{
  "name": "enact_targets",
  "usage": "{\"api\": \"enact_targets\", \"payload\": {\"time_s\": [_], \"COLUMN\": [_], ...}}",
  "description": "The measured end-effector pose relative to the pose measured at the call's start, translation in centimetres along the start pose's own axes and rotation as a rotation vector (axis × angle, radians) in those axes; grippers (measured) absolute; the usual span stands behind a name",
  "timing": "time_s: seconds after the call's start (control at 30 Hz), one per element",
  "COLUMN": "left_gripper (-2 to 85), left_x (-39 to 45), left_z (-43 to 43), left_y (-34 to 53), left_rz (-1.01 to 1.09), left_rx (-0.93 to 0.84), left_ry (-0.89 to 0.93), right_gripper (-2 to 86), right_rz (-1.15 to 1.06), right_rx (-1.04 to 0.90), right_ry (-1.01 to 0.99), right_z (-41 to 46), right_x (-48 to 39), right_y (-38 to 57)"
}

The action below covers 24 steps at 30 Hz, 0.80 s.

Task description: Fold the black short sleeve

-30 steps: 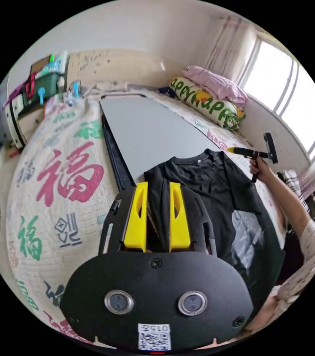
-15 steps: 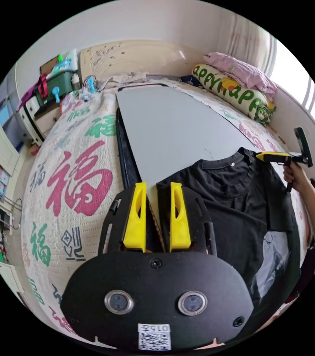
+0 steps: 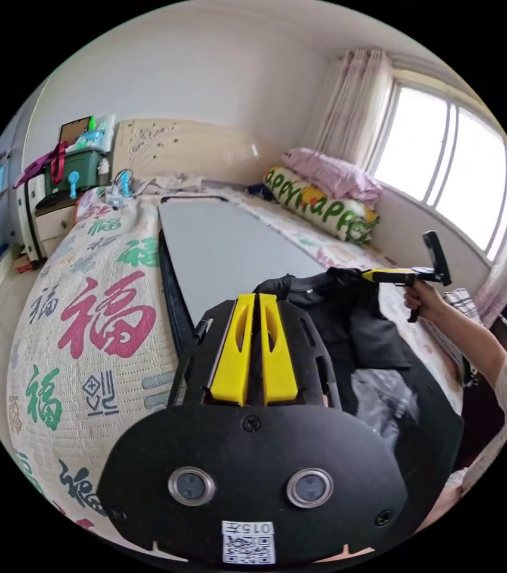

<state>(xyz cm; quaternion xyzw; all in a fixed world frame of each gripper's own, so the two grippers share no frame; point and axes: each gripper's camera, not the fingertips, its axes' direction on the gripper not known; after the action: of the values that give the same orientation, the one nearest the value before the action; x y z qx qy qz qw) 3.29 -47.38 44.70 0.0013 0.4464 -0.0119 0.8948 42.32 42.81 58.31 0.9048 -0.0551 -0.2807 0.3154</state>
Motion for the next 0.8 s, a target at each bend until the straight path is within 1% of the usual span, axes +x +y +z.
{"api": "enact_targets", "payload": {"time_s": [0.07,0.1,0.17,0.2,0.27,0.3,0.33,0.37,0.4,0.43,0.47,0.53,0.57,0.67,0.77,0.8], "left_gripper": [0.8,0.8,0.7,0.7,0.7,0.7,0.8,0.8,0.8,0.8,0.8,0.7,0.7,0.6,0.6,0.6], "left_x": [2.0,3.3,5.3,6.6,8.6,10.0,11.4,12.2,13.7,15.2,16.0,18.1,18.4,19.7,21.5,22.2], "left_z": [-4.0,-6.9,-11.3,-14.4,-18.7,-21.4,-23.3,-24.0,-25.1,-25.9,-26.2,-26.9,-27.0,-28.6,-30.4,-31.2], "left_y": [1.3,2.6,5.2,7.4,11.7,14.9,18.4,20.2,23.8,27.2,28.7,32.8,33.4,34.4,34.9,35.2], "left_rz": [0.056,0.084,0.114,0.131,0.156,0.175,0.199,0.216,0.237,0.263,0.275,0.295,0.288,0.258,0.288,0.310], "left_rx": [0.023,0.033,0.034,0.039,0.034,0.020,-0.016,-0.048,-0.111,-0.154,-0.173,-0.249,-0.263,-0.280,-0.305,-0.326], "left_ry": [0.058,0.096,0.146,0.178,0.239,0.291,0.353,0.382,0.408,0.405,0.394,0.338,0.339,0.304,0.226,0.231], "right_gripper": [0.0,0.0,-0.1,-0.1,-0.1,-0.1,-0.1,-0.1,-0.1,-0.1,0.0,0.1,0.4,1.2,2.7,3.0], "right_rz": [-0.022,-0.034,-0.131,-0.149,-0.186,-0.193,-0.200,-0.199,-0.195,-0.180,-0.154,-0.107,-0.089,-0.067,-0.053,-0.057], "right_rx": [0.045,0.055,0.099,0.100,0.094,0.082,0.056,0.032,0.016,-0.027,-0.076,-0.150,-0.168,-0.143,-0.160,-0.162], "right_ry": [-0.084,-0.109,-0.233,-0.261,-0.334,-0.342,-0.350,-0.361,-0.373,-0.403,-0.430,-0.446,-0.442,-0.414,-0.401,-0.400], "right_z": [-8.3,-10.5,-19.3,-21.4,-28.5,-29.9,-32.2,-33.7,-34.2,-34.7,-34.9,-35.0,-35.6,-38.9,-41.7,-42.3], "right_x": [-2.7,-3.5,-6.5,-7.2,-9.3,-9.9,-11.0,-12.0,-12.5,-13.5,-14.2,-15.1,-15.7,-16.7,-17.2,-17.3], "right_y": [3.0,3.9,9.2,10.8,18.3,20.5,25.1,29.8,32.1,36.2,39.6,43.0,44.3,44.7,43.8,43.7]}}
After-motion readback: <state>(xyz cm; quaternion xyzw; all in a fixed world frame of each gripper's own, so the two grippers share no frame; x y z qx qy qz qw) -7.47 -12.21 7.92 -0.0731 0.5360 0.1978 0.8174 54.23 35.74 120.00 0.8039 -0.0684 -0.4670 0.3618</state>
